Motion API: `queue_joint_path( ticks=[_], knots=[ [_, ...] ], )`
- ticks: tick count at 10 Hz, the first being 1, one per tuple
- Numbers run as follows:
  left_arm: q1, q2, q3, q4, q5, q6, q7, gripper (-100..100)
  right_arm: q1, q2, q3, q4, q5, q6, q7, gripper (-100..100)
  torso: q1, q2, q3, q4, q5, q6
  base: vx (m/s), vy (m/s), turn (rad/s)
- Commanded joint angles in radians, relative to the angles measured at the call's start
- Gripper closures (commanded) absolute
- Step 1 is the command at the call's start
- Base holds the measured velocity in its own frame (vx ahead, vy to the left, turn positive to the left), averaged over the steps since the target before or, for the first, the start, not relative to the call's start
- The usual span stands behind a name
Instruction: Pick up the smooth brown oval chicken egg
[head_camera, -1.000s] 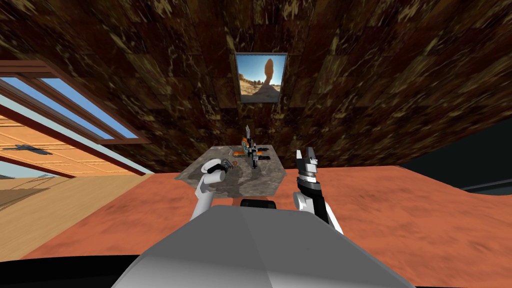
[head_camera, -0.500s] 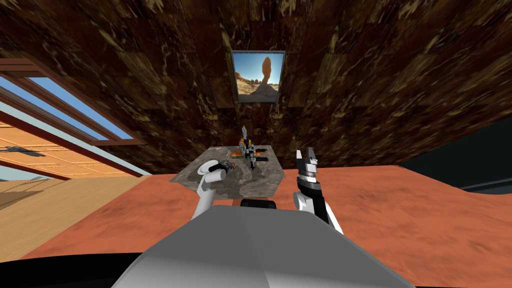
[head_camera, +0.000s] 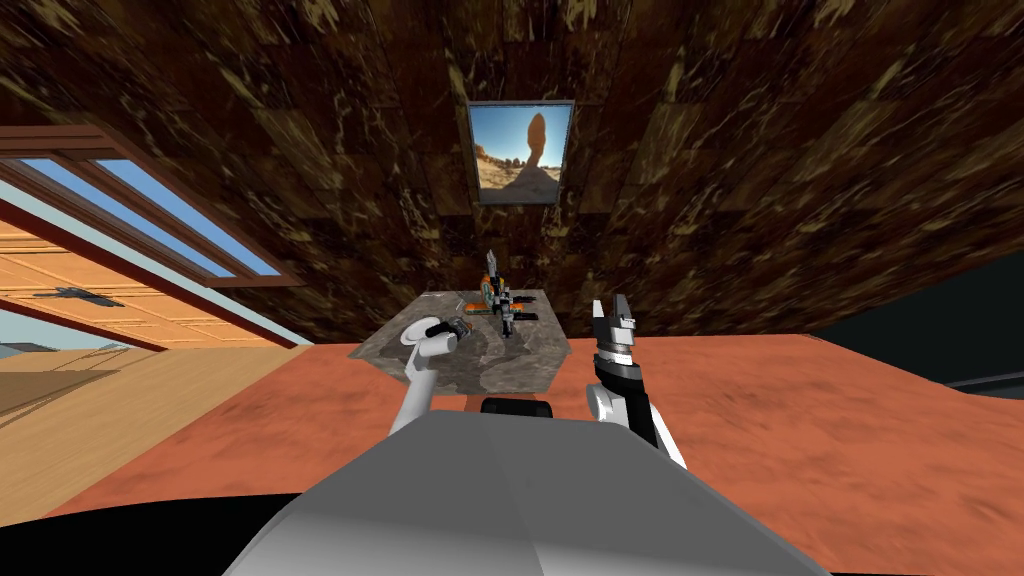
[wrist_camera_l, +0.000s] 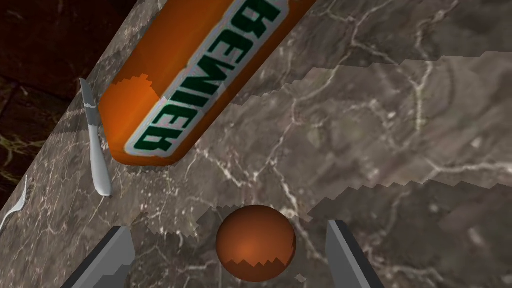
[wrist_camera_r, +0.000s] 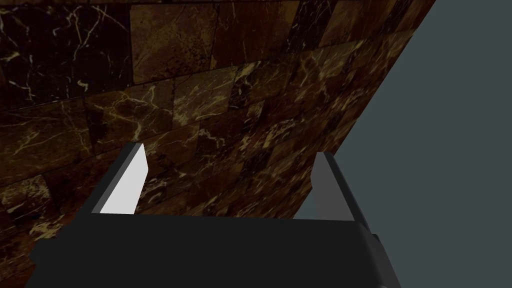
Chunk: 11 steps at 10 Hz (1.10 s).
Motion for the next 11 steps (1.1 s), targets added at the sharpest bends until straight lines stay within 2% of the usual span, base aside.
queue_joint_path(
  ticks=[1, 2, 3, 4, 5, 6, 8, 10, 11],
  knots=[
    [-0.05, 0.004, -0.01, 0.05, 0.001, -0.05, -0.002, -100, 0.0, 0.0, 0.0, 0.0, 0.0, 0.0, 0.0, 0, 0.0, 0.0, 0.0, 0.0, 0.0, 0.0, -0.043, 0.005, 0.144],
    [-0.085, 0.004, -0.01, 0.089, 0.001, -0.056, -0.002, -100, 0.0, 0.0, 0.0, 0.0, 0.0, 0.0, 0.0, 0, 0.0, 0.001, 0.0, 0.0, 0.0, 0.0, -0.056, 0.003, 0.071],
    [-0.101, 0.004, -0.01, 0.129, 0.001, -0.056, -0.002, -100, 0.0, 0.0, 0.0, 0.0, 0.0, 0.0, 0.0, 0, 0.0, 0.002, 0.001, 0.0, 0.0, 0.0, -0.03, 0.002, -0.009],
    [-0.101, 0.004, -0.01, 0.163, 0.001, -0.056, -0.002, -100, 0.0, 0.0, 0.0, 0.0, 0.0, 0.0, 0.0, 0, 0.0, 0.001, 0.001, 0.0, 0.0, 0.0, -0.006, 0.001, -0.011],
    [-0.101, 0.004, -0.01, 0.172, 0.001, -0.056, -0.002, -100, 0.0, 0.0, 0.0, 0.0, 0.0, 0.0, 0.0, 0, 0.0, 0.0, 0.0, 0.0, 0.0, 0.0, 0.0, 0.0, 0.0],
    [-0.152, 0.01, -0.018, 0.215, 0.005, -0.107, -0.005, -100, 0.0, 0.0, 0.0, 0.0, 0.0, 0.0, 0.0, 0, 0.0, -0.001, -0.001, 0.0, 0.0, 0.0, -0.046, 0.015, 0.154],
    [-0.197, 0.01, -0.018, 0.267, 0.005, -0.11, -0.005, -100, 0.0, 0.0, 0.0, 0.0, 0.0, 0.0, 0.0, 0, 0.0, 0.002, 0.001, 0.001, 0.0, 0.0, -0.045, 0.001, 0.026],
    [-0.197, 0.01, -0.018, 0.317, 0.005, -0.11, -0.005, -100, 0.0, 0.0, 0.0, 0.0, 0.0, 0.0, 0.0, 0, 0.0, 0.0, 0.0, 0.0, 0.0, 0.0, 0.0, 0.0, 0.0],
    [-0.245, 0.016, -0.026, 0.346, 0.008, -0.156, -0.007, -100, 0.0, 0.0, 0.0, 0.0, 0.0, 0.0, 0.0, 0, 0.0, -0.001, -0.001, 0.0, 0.0, 0.0, -0.049, 0.016, 0.141]
  ],
)
